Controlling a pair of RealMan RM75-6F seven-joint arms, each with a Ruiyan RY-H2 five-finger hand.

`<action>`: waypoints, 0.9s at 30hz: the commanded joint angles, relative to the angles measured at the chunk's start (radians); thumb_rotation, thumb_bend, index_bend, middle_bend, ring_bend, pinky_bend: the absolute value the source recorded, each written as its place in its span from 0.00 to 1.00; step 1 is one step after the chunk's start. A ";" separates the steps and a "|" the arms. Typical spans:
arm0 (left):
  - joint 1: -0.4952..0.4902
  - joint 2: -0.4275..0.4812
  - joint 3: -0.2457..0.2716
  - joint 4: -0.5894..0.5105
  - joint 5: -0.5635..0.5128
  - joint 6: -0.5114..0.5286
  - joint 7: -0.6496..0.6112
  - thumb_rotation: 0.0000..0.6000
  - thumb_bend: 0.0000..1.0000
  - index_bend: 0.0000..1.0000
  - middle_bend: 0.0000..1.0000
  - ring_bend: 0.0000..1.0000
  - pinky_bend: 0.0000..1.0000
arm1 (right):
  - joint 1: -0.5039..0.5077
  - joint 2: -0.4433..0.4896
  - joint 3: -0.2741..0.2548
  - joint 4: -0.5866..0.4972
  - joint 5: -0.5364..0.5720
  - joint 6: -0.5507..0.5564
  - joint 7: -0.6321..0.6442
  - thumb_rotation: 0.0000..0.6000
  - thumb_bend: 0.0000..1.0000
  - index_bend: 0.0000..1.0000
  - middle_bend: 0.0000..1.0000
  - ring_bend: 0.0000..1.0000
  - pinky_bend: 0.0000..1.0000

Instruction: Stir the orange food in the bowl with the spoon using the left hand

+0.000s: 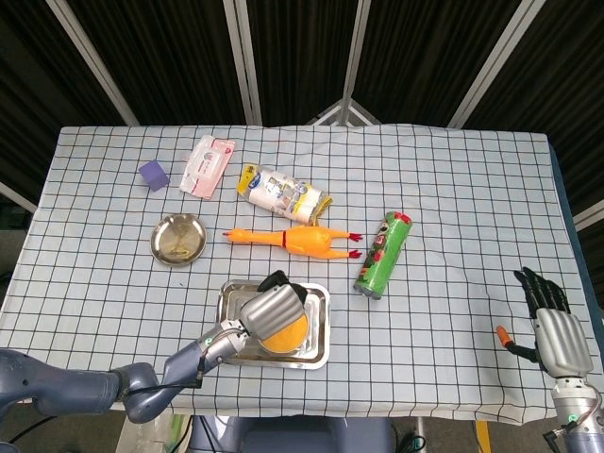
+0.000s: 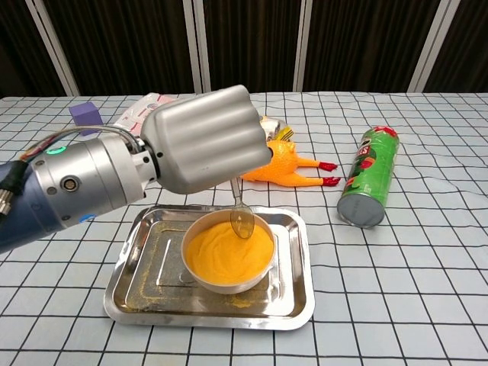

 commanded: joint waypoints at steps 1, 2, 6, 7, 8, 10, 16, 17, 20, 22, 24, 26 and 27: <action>0.001 0.007 -0.008 -0.001 0.011 -0.001 -0.009 1.00 0.67 0.80 1.00 0.94 0.92 | 0.000 0.000 0.000 -0.001 0.001 -0.001 0.000 1.00 0.37 0.00 0.00 0.00 0.00; 0.001 0.011 -0.009 -0.001 0.017 -0.001 -0.012 1.00 0.67 0.80 1.00 0.94 0.92 | 0.000 0.000 0.000 -0.001 0.001 -0.001 0.001 1.00 0.37 0.00 0.00 0.00 0.00; 0.004 0.030 -0.015 -0.004 0.041 -0.001 -0.026 1.00 0.67 0.80 1.00 0.93 0.92 | 0.000 0.001 0.000 -0.005 0.004 -0.003 0.001 1.00 0.37 0.00 0.00 0.00 0.00; 0.005 0.035 -0.016 -0.005 0.045 -0.002 -0.027 1.00 0.67 0.80 1.00 0.93 0.92 | 0.000 0.001 0.000 -0.006 0.005 -0.003 0.001 1.00 0.37 0.00 0.00 0.00 0.00; 0.006 0.040 -0.017 -0.006 0.049 -0.004 -0.029 1.00 0.67 0.80 1.00 0.93 0.92 | 0.000 0.001 0.000 -0.007 0.005 -0.003 0.000 1.00 0.37 0.00 0.00 0.00 0.00; 0.007 0.049 -0.019 -0.008 0.055 -0.009 -0.031 1.00 0.67 0.80 1.00 0.93 0.92 | 0.000 0.001 0.000 -0.009 0.006 -0.003 -0.002 1.00 0.37 0.00 0.00 0.00 0.00; 0.010 0.058 -0.020 0.008 0.066 -0.032 -0.036 1.00 0.67 0.80 1.00 0.93 0.92 | 0.000 0.001 0.001 -0.011 0.008 -0.004 -0.001 1.00 0.37 0.00 0.00 0.00 0.00; 0.009 0.055 -0.018 0.017 0.067 -0.041 -0.034 1.00 0.67 0.80 1.00 0.93 0.92 | 0.001 0.001 0.001 -0.010 0.010 -0.006 0.001 1.00 0.37 0.00 0.00 0.00 0.00; 0.007 0.044 -0.019 0.035 0.076 -0.055 -0.032 1.00 0.67 0.80 1.00 0.93 0.92 | 0.002 0.002 0.003 -0.010 0.011 -0.008 0.005 1.00 0.37 0.00 0.00 0.00 0.00; 0.004 0.037 -0.019 0.047 0.079 -0.066 -0.029 1.00 0.67 0.80 1.00 0.93 0.92 | 0.001 0.003 0.003 -0.010 0.012 -0.007 0.008 1.00 0.37 0.00 0.00 0.00 0.00; 0.003 0.032 -0.019 0.054 0.083 -0.075 -0.029 1.00 0.67 0.80 1.00 0.93 0.92 | 0.002 0.003 0.004 -0.009 0.012 -0.009 0.010 1.00 0.37 0.00 0.00 0.00 0.00; 0.002 0.029 -0.016 0.057 0.091 -0.083 -0.030 1.00 0.67 0.80 1.00 0.94 0.92 | 0.002 0.003 0.004 -0.008 0.013 -0.010 0.012 1.00 0.37 0.00 0.00 0.00 0.00; 0.002 0.027 -0.015 0.056 0.094 -0.086 -0.031 1.00 0.67 0.80 1.00 0.94 0.92 | 0.003 0.003 0.004 -0.007 0.013 -0.010 0.013 1.00 0.37 0.00 0.00 0.00 0.00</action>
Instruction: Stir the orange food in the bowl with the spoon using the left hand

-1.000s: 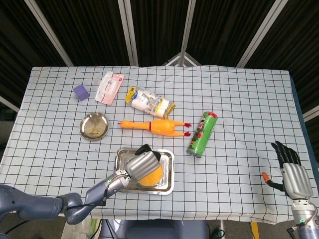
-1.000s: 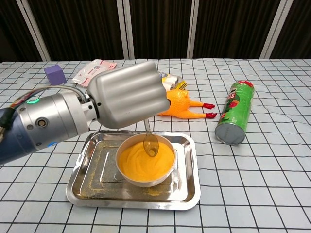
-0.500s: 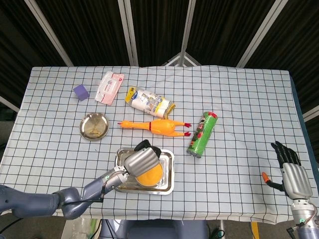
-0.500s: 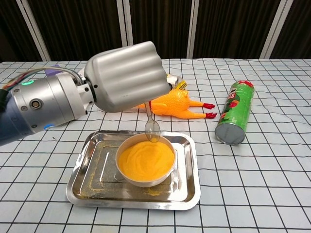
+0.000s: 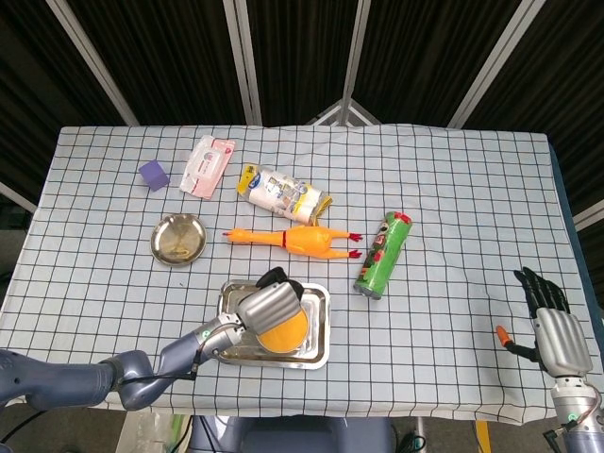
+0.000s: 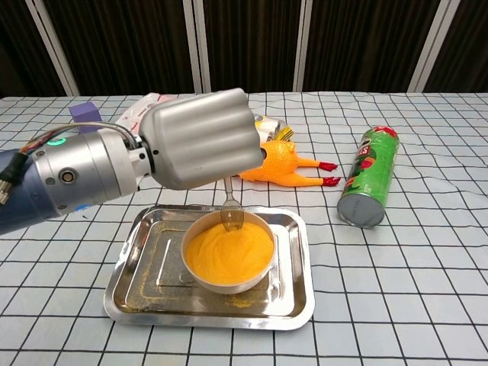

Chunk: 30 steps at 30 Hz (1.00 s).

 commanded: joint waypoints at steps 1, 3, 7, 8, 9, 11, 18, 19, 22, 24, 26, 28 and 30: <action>-0.001 -0.005 0.002 -0.001 0.010 -0.007 -0.005 1.00 0.67 0.80 1.00 0.94 0.92 | 0.001 0.000 0.001 0.001 0.001 -0.002 0.001 1.00 0.37 0.00 0.00 0.00 0.00; 0.001 -0.010 0.002 -0.007 0.015 -0.009 -0.015 1.00 0.67 0.80 1.00 0.93 0.92 | 0.001 0.000 0.001 0.000 0.002 -0.003 0.002 1.00 0.37 0.00 0.00 0.00 0.00; 0.008 -0.023 0.003 -0.026 0.027 -0.006 -0.030 1.00 0.67 0.80 1.00 0.93 0.92 | 0.001 0.001 0.001 -0.001 0.002 -0.001 0.000 1.00 0.37 0.00 0.00 0.00 0.00; 0.008 -0.024 0.005 -0.030 0.033 -0.005 -0.033 1.00 0.67 0.80 1.00 0.93 0.92 | 0.001 0.001 0.001 -0.001 0.001 -0.001 -0.001 1.00 0.37 0.00 0.00 0.00 0.00; 0.008 -0.024 0.006 -0.031 0.038 -0.005 -0.035 1.00 0.67 0.80 1.00 0.94 0.92 | 0.001 0.000 0.001 -0.001 0.001 -0.001 -0.002 1.00 0.37 0.00 0.00 0.00 0.00; 0.010 -0.024 0.009 -0.034 0.050 -0.003 -0.043 1.00 0.67 0.80 1.00 0.94 0.92 | 0.001 0.000 0.000 -0.002 0.001 0.000 -0.004 1.00 0.37 0.00 0.00 0.00 0.00; 0.031 0.012 0.019 -0.057 0.092 0.021 -0.062 1.00 0.67 0.80 1.00 0.93 0.92 | 0.000 0.001 -0.002 -0.005 0.000 0.000 -0.006 1.00 0.37 0.00 0.00 0.00 0.00; 0.035 0.020 0.017 -0.060 0.095 0.025 -0.064 1.00 0.67 0.80 1.00 0.93 0.92 | 0.000 0.001 -0.002 -0.005 0.001 -0.001 -0.006 1.00 0.37 0.00 0.00 0.00 0.00; 0.045 0.042 0.011 -0.068 0.096 0.033 -0.069 1.00 0.67 0.80 1.00 0.93 0.92 | 0.000 0.001 -0.002 -0.007 0.003 -0.002 -0.008 1.00 0.37 0.00 0.00 0.00 0.00; 0.052 0.055 0.005 -0.071 0.097 0.037 -0.075 1.00 0.67 0.80 1.00 0.93 0.92 | 0.000 0.001 -0.002 -0.008 0.004 -0.003 -0.010 1.00 0.37 0.00 0.00 0.00 0.00; 0.055 0.066 0.000 -0.070 0.099 0.037 -0.077 1.00 0.67 0.80 1.00 0.93 0.92 | 0.000 0.001 -0.002 -0.009 0.007 -0.004 -0.010 1.00 0.37 0.00 0.00 0.00 0.00; 0.058 0.073 -0.005 -0.069 0.099 0.035 -0.080 1.00 0.67 0.80 1.00 0.93 0.92 | 0.000 0.001 -0.001 -0.010 0.009 -0.006 -0.010 1.00 0.37 0.00 0.00 0.00 0.00; 0.060 0.076 -0.008 -0.067 0.097 0.032 -0.082 1.00 0.67 0.80 1.00 0.93 0.92 | 0.001 0.001 0.000 -0.010 0.011 -0.006 -0.010 1.00 0.37 0.00 0.00 0.00 0.00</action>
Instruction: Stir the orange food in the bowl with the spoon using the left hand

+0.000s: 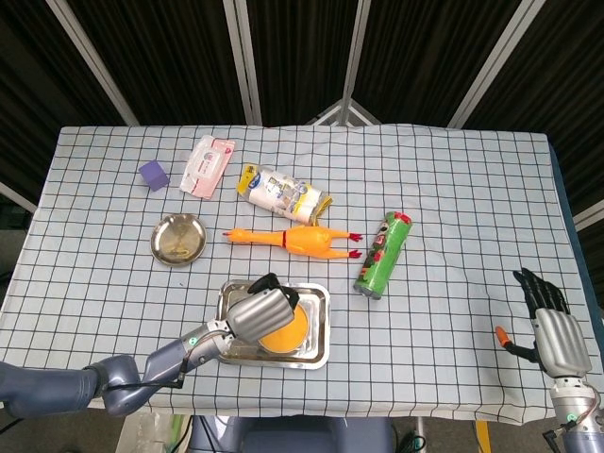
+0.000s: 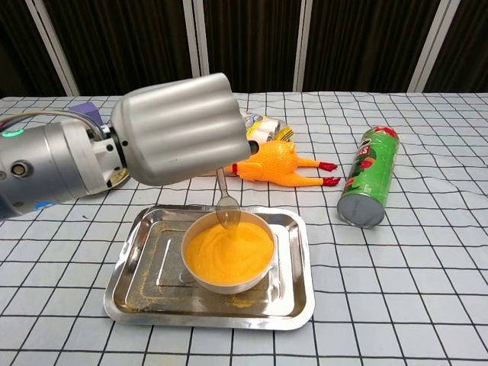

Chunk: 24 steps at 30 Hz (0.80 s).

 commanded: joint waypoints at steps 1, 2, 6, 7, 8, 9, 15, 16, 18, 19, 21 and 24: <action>0.003 0.002 -0.004 0.003 -0.002 -0.004 -0.001 1.00 0.67 0.80 1.00 0.93 0.92 | 0.000 0.000 0.001 0.000 0.002 -0.001 0.000 1.00 0.37 0.00 0.00 0.00 0.00; 0.003 0.002 -0.005 0.006 -0.004 -0.007 0.000 1.00 0.67 0.80 1.00 0.93 0.92 | 0.000 0.000 0.001 0.000 0.002 -0.001 0.000 1.00 0.37 0.00 0.00 0.00 0.00; 0.000 -0.010 -0.007 0.023 0.002 -0.026 0.010 1.00 0.67 0.80 1.00 0.93 0.92 | 0.000 0.002 0.000 -0.001 0.002 -0.002 0.003 1.00 0.37 0.00 0.00 0.00 0.00; -0.002 -0.015 -0.007 0.028 0.006 -0.032 0.010 1.00 0.67 0.80 1.00 0.93 0.92 | 0.000 0.002 0.001 0.000 0.002 -0.002 0.005 1.00 0.37 0.00 0.00 0.00 0.00; -0.003 -0.019 -0.006 0.032 0.009 -0.035 0.011 1.00 0.67 0.80 1.00 0.93 0.92 | 0.000 0.003 0.001 0.000 0.003 -0.003 0.006 1.00 0.37 0.00 0.00 0.00 0.00; -0.005 -0.021 -0.005 0.035 0.013 -0.039 0.013 1.00 0.67 0.80 1.00 0.93 0.92 | 0.000 0.003 0.001 0.000 0.004 -0.003 0.007 1.00 0.37 0.00 0.00 0.00 0.00; -0.014 -0.030 -0.003 0.057 0.028 -0.070 0.021 1.00 0.67 0.80 1.00 0.93 0.92 | 0.001 0.004 0.001 0.000 0.003 -0.005 0.011 1.00 0.37 0.00 0.00 0.00 0.00; -0.014 -0.031 -0.003 0.059 0.030 -0.073 0.020 1.00 0.67 0.80 1.00 0.93 0.92 | 0.001 0.004 0.001 0.000 0.002 -0.005 0.011 1.00 0.37 0.00 0.00 0.00 0.00; -0.013 -0.035 -0.004 0.059 0.031 -0.074 0.016 1.00 0.67 0.80 1.00 0.93 0.92 | 0.001 0.004 0.001 0.000 0.002 -0.005 0.011 1.00 0.37 0.00 0.00 0.00 0.00; -0.011 -0.039 -0.004 0.058 0.031 -0.073 0.013 1.00 0.67 0.80 1.00 0.93 0.92 | 0.001 0.004 0.001 0.000 0.002 -0.005 0.011 1.00 0.37 0.00 0.00 0.00 0.00; -0.006 -0.049 -0.007 0.056 0.029 -0.070 0.007 1.00 0.67 0.80 1.00 0.93 0.92 | 0.001 0.004 0.000 -0.001 0.002 -0.005 0.011 1.00 0.37 0.00 0.00 0.00 0.00; 0.002 -0.071 -0.009 0.049 0.025 -0.065 -0.001 1.00 0.67 0.80 1.00 0.93 0.92 | 0.001 0.004 0.001 -0.002 0.003 -0.004 0.009 1.00 0.37 0.00 0.00 0.00 0.00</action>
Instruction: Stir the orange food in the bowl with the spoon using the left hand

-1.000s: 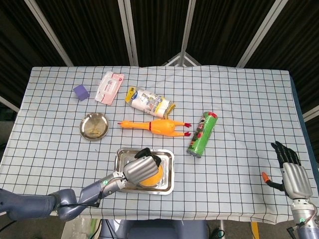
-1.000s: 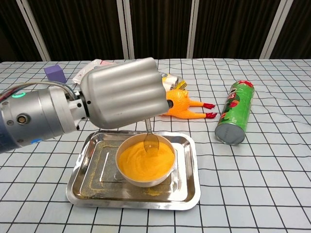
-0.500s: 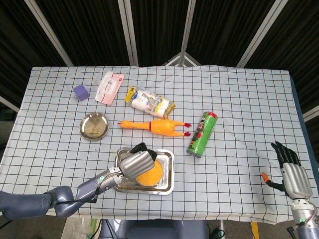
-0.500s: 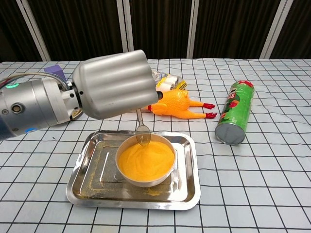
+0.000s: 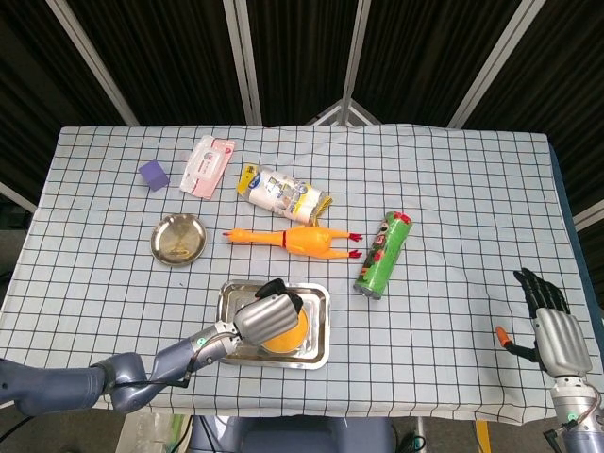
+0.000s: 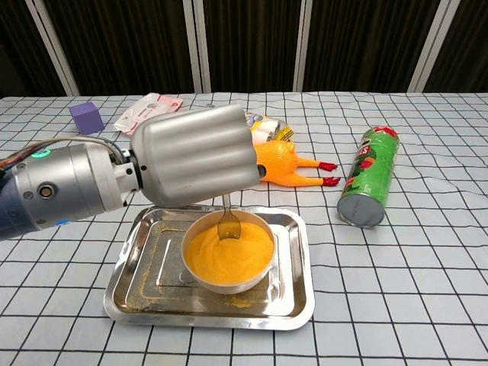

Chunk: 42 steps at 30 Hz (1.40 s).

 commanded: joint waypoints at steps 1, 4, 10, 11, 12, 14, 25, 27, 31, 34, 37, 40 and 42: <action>0.007 -0.020 -0.002 -0.006 -0.001 0.005 -0.006 1.00 0.67 0.80 1.00 0.93 0.92 | 0.000 -0.001 0.000 0.000 0.001 0.000 -0.002 1.00 0.37 0.00 0.00 0.00 0.00; 0.012 -0.034 -0.003 -0.011 0.002 0.011 -0.014 1.00 0.67 0.80 1.00 0.93 0.92 | -0.001 0.000 0.000 -0.001 0.001 0.000 -0.002 1.00 0.37 0.00 0.00 0.00 0.00; 0.014 -0.039 -0.005 -0.025 0.026 0.020 -0.023 1.00 0.67 0.80 1.00 0.93 0.92 | 0.000 -0.001 0.000 0.000 0.002 -0.001 -0.002 1.00 0.37 0.00 0.00 0.00 0.00; 0.015 -0.035 -0.006 -0.029 0.029 0.019 -0.022 1.00 0.67 0.80 1.00 0.93 0.92 | 0.000 -0.001 0.000 -0.001 0.002 -0.002 -0.002 1.00 0.37 0.00 0.00 0.00 0.00; 0.016 -0.031 -0.007 -0.032 0.029 0.020 -0.021 1.00 0.67 0.80 1.00 0.93 0.92 | 0.000 0.000 0.000 -0.001 0.002 -0.001 -0.002 1.00 0.37 0.00 0.00 0.00 0.00; 0.019 -0.023 -0.009 -0.038 0.030 0.021 -0.020 1.00 0.67 0.80 1.00 0.93 0.92 | 0.000 0.000 0.000 -0.001 0.002 -0.001 -0.002 1.00 0.37 0.00 0.00 0.00 0.00; 0.041 0.046 -0.028 -0.093 0.032 0.042 -0.026 1.00 0.67 0.80 1.00 0.93 0.92 | 0.000 0.000 0.000 -0.003 0.007 -0.004 -0.007 1.00 0.37 0.00 0.00 0.00 0.00; 0.042 0.049 -0.030 -0.100 0.033 0.042 -0.028 1.00 0.67 0.80 1.00 0.93 0.92 | 0.000 0.000 0.000 -0.003 0.007 -0.004 -0.008 1.00 0.37 0.00 0.00 0.00 0.00; 0.044 0.045 -0.032 -0.110 0.035 0.036 -0.029 1.00 0.67 0.80 1.00 0.93 0.92 | 0.000 0.000 0.000 -0.003 0.009 -0.005 -0.008 1.00 0.37 0.00 0.00 0.00 0.00; 0.044 0.036 -0.030 -0.111 0.037 0.030 -0.027 1.00 0.67 0.80 1.00 0.93 0.92 | 0.000 0.000 0.000 -0.003 0.010 -0.006 -0.007 1.00 0.37 0.00 0.00 0.00 0.00; 0.041 0.016 -0.026 -0.106 0.040 0.017 -0.026 1.00 0.67 0.80 1.00 0.93 0.92 | 0.000 0.001 0.000 -0.004 0.010 -0.006 -0.005 1.00 0.37 0.00 0.00 0.00 0.00; 0.036 0.004 -0.022 -0.097 0.049 0.006 -0.028 1.00 0.67 0.80 1.00 0.93 0.92 | 0.000 0.001 0.001 -0.004 0.012 -0.007 -0.003 1.00 0.37 0.00 0.00 0.00 0.00; 0.034 -0.003 -0.023 -0.089 0.049 -0.003 -0.024 1.00 0.67 0.80 1.00 0.93 0.92 | 0.000 0.001 0.001 -0.004 0.011 -0.007 -0.002 1.00 0.37 0.00 0.00 0.00 0.00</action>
